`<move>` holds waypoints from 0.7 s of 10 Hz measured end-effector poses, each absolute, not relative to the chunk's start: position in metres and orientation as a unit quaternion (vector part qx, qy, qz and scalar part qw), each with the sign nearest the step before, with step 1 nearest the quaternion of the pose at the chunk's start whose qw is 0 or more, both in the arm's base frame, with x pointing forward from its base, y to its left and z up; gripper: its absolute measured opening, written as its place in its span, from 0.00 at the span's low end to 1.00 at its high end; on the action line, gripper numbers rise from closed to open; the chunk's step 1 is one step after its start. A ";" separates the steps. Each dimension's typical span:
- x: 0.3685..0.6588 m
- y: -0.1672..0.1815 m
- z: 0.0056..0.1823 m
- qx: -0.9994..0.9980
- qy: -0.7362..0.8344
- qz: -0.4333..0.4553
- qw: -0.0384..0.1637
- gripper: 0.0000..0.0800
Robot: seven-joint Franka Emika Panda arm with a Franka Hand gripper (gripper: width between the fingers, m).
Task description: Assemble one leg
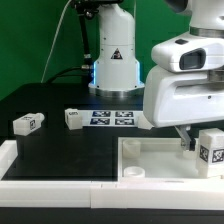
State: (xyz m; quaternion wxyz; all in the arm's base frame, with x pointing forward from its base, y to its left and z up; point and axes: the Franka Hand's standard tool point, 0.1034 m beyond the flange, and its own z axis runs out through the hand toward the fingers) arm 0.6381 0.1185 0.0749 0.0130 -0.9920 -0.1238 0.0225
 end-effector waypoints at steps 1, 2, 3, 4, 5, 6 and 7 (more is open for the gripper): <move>0.638 0.119 0.075 -0.993 -0.112 0.023 0.013 0.58; 0.638 0.119 0.075 -0.996 -0.084 0.023 0.013 0.36; 0.638 0.118 0.074 -0.996 -0.081 0.024 0.013 0.36; 0.638 0.119 0.074 -0.999 -0.023 0.025 0.013 0.36; 0.637 0.121 0.074 -0.994 0.103 0.027 0.017 0.36; 0.637 0.120 0.074 -0.978 0.205 0.030 0.017 0.36; 0.637 0.121 0.073 -0.961 0.274 0.032 0.016 0.36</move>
Offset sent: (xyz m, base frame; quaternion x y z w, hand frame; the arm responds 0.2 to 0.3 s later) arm 0.0017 0.0019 0.0017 -0.0064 0.0056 0.2067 0.9784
